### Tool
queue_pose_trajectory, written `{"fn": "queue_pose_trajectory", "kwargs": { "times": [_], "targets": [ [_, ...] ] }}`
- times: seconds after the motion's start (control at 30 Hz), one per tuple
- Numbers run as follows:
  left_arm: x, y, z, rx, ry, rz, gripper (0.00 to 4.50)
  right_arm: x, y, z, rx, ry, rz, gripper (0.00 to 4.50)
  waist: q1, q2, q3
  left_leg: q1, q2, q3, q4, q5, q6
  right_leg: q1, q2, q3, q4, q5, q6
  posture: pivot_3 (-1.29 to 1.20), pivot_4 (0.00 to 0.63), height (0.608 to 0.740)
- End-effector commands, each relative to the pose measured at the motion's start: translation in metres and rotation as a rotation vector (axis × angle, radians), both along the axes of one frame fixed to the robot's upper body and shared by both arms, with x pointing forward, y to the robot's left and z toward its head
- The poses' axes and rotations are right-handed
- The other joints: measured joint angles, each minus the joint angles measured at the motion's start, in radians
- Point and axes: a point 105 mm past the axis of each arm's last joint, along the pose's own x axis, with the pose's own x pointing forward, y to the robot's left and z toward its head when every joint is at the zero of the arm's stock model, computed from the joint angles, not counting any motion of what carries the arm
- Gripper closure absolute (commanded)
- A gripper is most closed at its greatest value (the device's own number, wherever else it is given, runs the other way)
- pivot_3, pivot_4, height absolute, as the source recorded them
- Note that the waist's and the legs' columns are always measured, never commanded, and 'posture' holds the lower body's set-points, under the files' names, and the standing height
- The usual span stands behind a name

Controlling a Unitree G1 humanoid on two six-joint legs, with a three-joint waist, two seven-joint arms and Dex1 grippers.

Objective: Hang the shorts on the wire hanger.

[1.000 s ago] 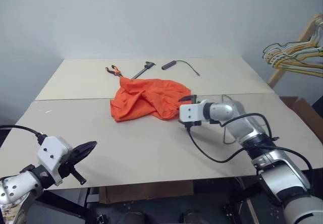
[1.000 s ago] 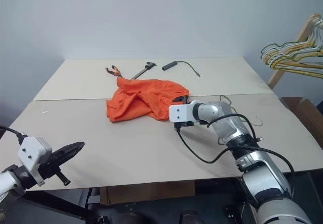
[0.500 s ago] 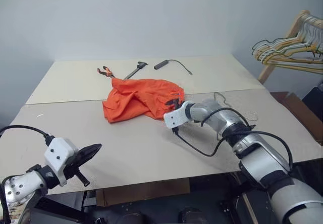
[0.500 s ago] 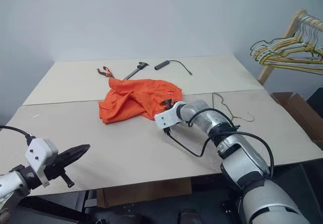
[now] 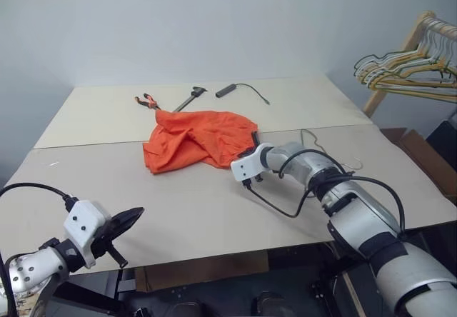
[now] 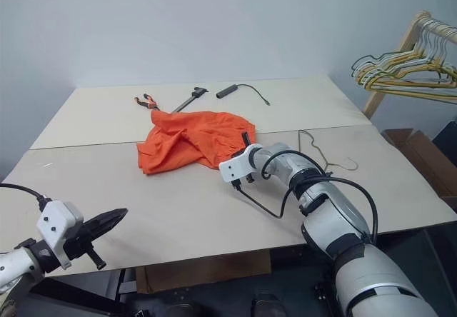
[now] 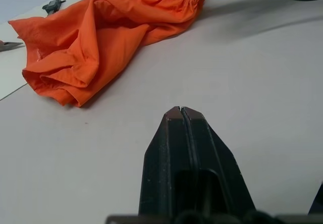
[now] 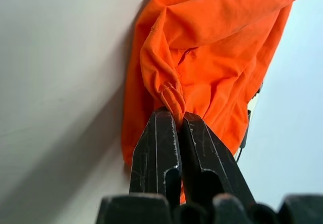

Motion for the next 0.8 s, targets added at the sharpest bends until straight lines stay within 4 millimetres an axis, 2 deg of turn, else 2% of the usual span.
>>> {"fn": "queue_pose_trajectory", "kwargs": {
  "times": [0.03,0.13,0.23,0.37,0.5,0.63,0.8],
  "targets": [
    [0.001,0.003,0.007,0.022,-0.04,0.006,4.5,-0.006,0.005,0.023,0.047,-0.047,0.081,4.49,0.003,0.0,0.0,0.0,0.0,0.0,0.0,0.0,0.0,0.0,0.0,0.0,0.0,0.0,0.0,0.08,0.0,0.74],
    [0.003,0.006,0.007,0.042,-0.041,0.004,4.5,-0.017,-0.001,0.027,0.073,-0.053,0.12,4.49,0.007,0.0,0.0,0.0,0.0,-0.001,0.0,0.0,0.0,0.0,0.0,0.0,-0.001,0.0,0.0,0.07,0.0,0.74],
    [0.01,0.011,0.008,0.078,-0.045,-0.003,4.5,-0.035,-0.022,0.035,0.082,-0.064,0.154,4.49,0.011,0.0,0.0,-0.001,0.0,-0.002,0.0,0.0,0.0,0.001,0.0,-0.001,-0.002,0.0,0.0,0.06,0.0,0.74],
    [0.028,0.017,0.008,0.147,-0.058,-0.011,4.5,-0.065,-0.047,0.042,0.097,-0.06,0.2,4.49,0.023,0.0,0.0,-0.001,0.0,-0.002,0.0,0.0,0.001,0.001,0.0,-0.002,-0.003,0.0,0.0,0.04,0.0,0.74],
    [0.054,0.016,0.003,0.24,-0.076,-0.04,4.5,-0.094,-0.063,0.037,0.085,-0.013,0.235,4.49,0.018,0.0,0.0,0.0,0.0,-0.002,0.0,0.0,0.001,0.003,0.002,-0.001,-0.003,0.0,0.0,0.02,0.0,0.74],
    [0.078,0.008,-0.01,0.339,-0.093,-0.103,4.5,-0.113,-0.065,0.035,0.117,0.045,0.243,4.49,0.008,0.0,0.0,0.001,0.001,-0.002,0.0,0.0,0.001,0.003,0.003,-0.001,-0.002,0.0,0.0,0.0,0.0,0.74],
    [0.113,0.002,-0.021,0.43,-0.132,-0.137,4.5,-0.118,-0.06,0.03,0.145,0.075,0.226,4.49,-0.002,-0.002,-0.001,0.001,0.001,-0.001,0.002,0.0,0.002,0.003,0.003,-0.001,-0.002,0.001,0.0,-0.03,0.0,0.74]
  ]
}}
